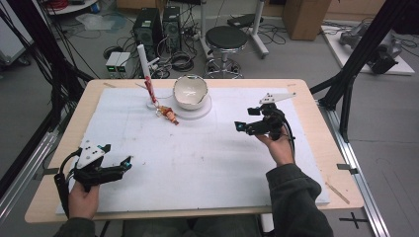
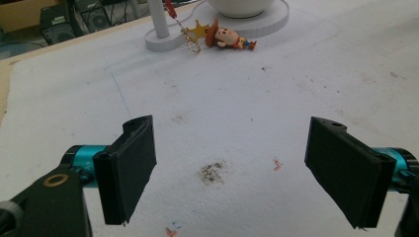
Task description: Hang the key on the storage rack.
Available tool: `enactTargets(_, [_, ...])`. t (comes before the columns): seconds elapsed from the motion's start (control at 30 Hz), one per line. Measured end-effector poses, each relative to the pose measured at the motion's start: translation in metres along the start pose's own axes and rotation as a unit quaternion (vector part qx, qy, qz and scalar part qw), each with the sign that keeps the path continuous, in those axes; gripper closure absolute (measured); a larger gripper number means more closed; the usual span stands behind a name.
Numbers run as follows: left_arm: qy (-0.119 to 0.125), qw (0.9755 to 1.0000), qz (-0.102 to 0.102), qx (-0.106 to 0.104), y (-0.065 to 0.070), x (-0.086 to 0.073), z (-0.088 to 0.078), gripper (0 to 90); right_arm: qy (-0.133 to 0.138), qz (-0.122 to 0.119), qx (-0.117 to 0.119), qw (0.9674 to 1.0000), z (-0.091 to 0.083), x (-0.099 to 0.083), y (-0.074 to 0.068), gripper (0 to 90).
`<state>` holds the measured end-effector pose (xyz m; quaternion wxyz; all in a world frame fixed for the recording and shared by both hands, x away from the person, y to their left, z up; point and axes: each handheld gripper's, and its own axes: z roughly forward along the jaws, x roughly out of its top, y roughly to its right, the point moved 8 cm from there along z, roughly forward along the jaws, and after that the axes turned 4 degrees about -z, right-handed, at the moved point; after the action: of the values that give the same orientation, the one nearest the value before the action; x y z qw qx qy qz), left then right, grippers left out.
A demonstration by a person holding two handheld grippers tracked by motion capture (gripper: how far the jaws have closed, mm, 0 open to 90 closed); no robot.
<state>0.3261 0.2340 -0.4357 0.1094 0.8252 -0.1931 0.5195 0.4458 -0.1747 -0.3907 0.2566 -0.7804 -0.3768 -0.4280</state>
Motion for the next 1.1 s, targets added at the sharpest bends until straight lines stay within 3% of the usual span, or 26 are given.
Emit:
enactTargets(0.4, [-0.005, 1.0, 0.002, -0.005, 0.001, -0.001, 0.001, 20.1, -0.002, 0.004, -0.009, 0.9999, -0.014, -0.013, 0.0, 12.2])
enactTargets(0.77, [-0.007, 0.9999, 0.003, -0.01, 0.003, -0.001, 0.001, 20.1, 0.01, -0.014, -0.018, 0.9997, -0.025, -0.016, -0.006, 12.2])
enactTargets(1.1, [-0.009, 0.9999, 0.001, -0.013, 0.004, -0.002, 0.002, 20.1, 0.004, -0.011, -0.026, 0.9996, -0.031, -0.035, -0.006, 12.2])
